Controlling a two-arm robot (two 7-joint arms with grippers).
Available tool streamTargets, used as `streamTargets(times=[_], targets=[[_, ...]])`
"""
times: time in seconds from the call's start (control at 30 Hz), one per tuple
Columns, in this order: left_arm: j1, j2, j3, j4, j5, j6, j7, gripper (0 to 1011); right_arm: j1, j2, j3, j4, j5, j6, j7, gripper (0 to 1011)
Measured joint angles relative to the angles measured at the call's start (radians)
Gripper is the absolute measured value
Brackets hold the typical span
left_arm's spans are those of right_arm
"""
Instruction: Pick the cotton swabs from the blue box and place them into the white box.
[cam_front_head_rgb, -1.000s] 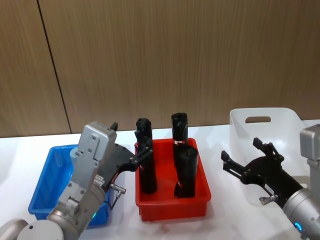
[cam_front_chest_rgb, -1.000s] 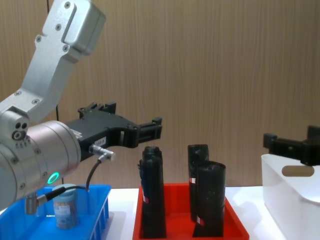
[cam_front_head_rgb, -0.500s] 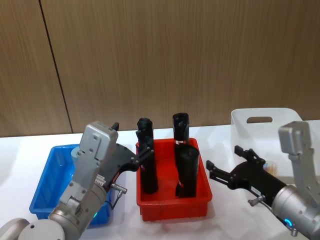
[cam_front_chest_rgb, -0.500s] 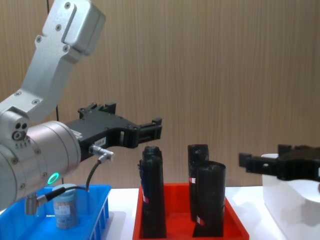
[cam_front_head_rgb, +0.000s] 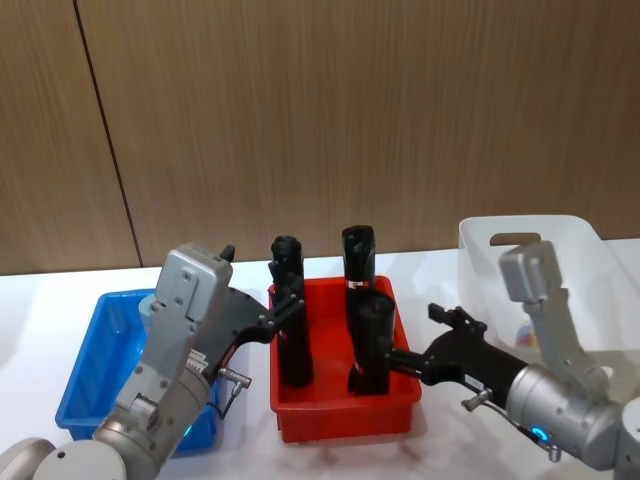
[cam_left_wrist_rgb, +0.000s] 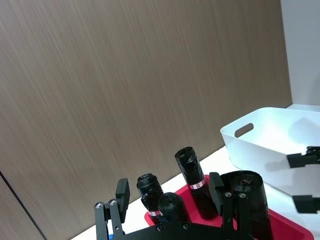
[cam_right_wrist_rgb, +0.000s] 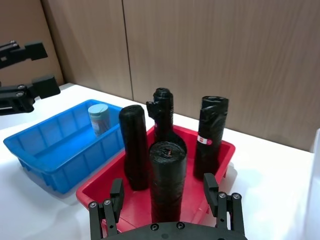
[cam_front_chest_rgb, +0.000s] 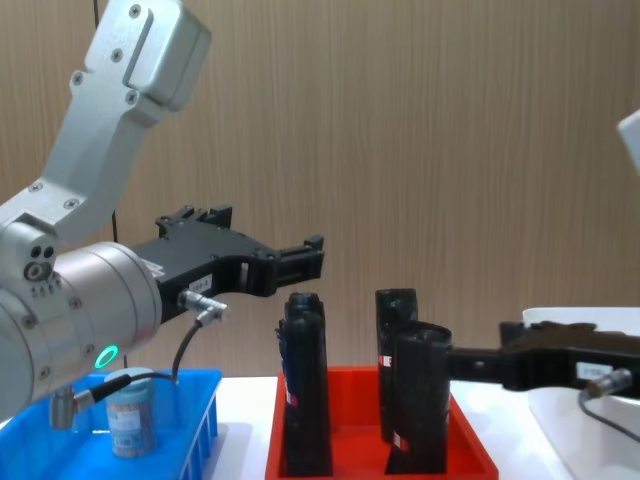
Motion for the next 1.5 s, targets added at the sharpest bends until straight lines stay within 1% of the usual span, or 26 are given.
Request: streamTargets(times=[0.23,0.4,0.67,1.07,1.13,1.2,1.23,1.3,1.37,1.43,1.47,1.5], targets=[[0.000,0.000,0.000,0.000,0.000,0.000,0.000,1004,0.053,-0.030,-0.017,0.074,-0.030,0.005,0.029,1002],[0.000,0.000,0.000,0.000,0.000,0.000,0.000,1004,0.082,-0.048,-0.026,0.115,-0.045,0.005,0.039,1002],[0.000,0.000,0.000,0.000,0.000,0.000,0.000,1004,0.128,-0.074,-0.037,0.182,-0.067,-0.005,0.044,1002],[0.000,0.000,0.000,0.000,0.000,0.000,0.000,1004,0.184,-0.104,-0.046,0.271,-0.083,-0.021,0.036,996],[0.000,0.000,0.000,0.000,0.000,0.000,0.000,1004,0.190,-0.107,-0.047,0.281,-0.084,-0.022,0.034,945],[0.000,0.000,0.000,0.000,0.000,0.000,0.000,1004,0.194,-0.109,-0.047,0.288,-0.085,-0.024,0.033,921],[0.000,0.000,0.000,0.000,0.000,0.000,0.000,1004,0.199,-0.112,-0.048,0.296,-0.087,-0.026,0.032,871],[0.000,0.000,0.000,0.000,0.000,0.000,0.000,1004,0.203,-0.113,-0.048,0.303,-0.088,-0.027,0.031,839],[0.000,0.000,0.000,0.000,0.000,0.000,0.000,1004,0.208,-0.116,-0.049,0.310,-0.090,-0.029,0.030,769],[0.000,0.000,0.000,0.000,0.000,0.000,0.000,1004,0.211,-0.117,-0.049,0.314,-0.090,-0.030,0.030,732],[0.000,0.000,0.000,0.000,0.000,0.000,0.000,1004,0.213,-0.118,-0.049,0.317,-0.090,-0.030,0.029,679],[0.000,0.000,0.000,0.000,0.000,0.000,0.000,1004,0.215,-0.118,-0.049,0.319,-0.090,-0.031,0.029,652]])
